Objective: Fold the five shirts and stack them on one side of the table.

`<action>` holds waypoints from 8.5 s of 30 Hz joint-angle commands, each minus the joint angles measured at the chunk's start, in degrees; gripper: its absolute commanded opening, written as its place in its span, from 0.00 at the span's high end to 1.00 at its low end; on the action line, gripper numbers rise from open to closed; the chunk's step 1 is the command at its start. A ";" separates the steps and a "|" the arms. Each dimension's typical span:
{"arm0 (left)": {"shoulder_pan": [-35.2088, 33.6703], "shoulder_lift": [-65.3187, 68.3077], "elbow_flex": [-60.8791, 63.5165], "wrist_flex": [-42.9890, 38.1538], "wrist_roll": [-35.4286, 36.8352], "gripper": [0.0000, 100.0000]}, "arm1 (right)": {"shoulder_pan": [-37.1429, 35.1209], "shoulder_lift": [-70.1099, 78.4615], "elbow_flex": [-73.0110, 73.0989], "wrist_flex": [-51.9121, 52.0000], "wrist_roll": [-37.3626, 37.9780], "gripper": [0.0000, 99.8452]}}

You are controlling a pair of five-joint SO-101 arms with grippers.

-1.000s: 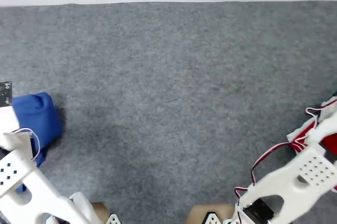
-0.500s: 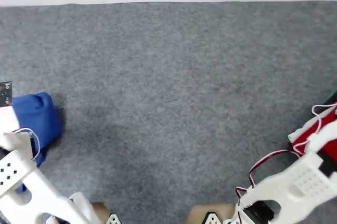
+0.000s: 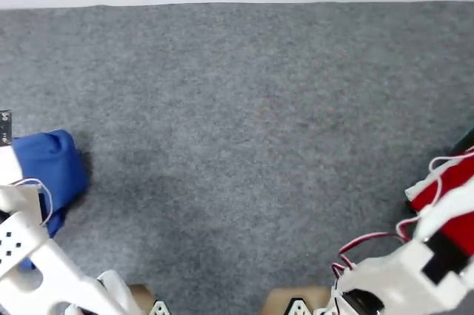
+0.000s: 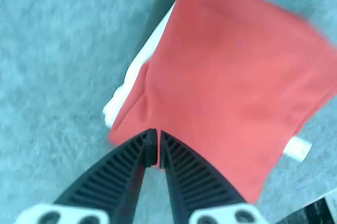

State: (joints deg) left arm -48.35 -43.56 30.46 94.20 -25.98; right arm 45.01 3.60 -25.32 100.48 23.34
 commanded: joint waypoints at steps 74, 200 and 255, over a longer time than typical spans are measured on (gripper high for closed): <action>49.67 31.82 -2.07 -24.70 7.65 0.88 | -0.31 -59.38 46.42 2.15 17.23 0.99; 60.92 28.13 1.45 -10.20 4.22 0.82 | -10.59 -59.82 46.95 2.42 15.56 0.99; 58.55 28.13 12.79 -21.10 -1.58 0.81 | -10.95 -59.38 50.11 1.89 14.42 0.99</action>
State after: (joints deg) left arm 10.99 -13.23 41.89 76.97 -27.82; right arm 34.64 -55.74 25.14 100.57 38.20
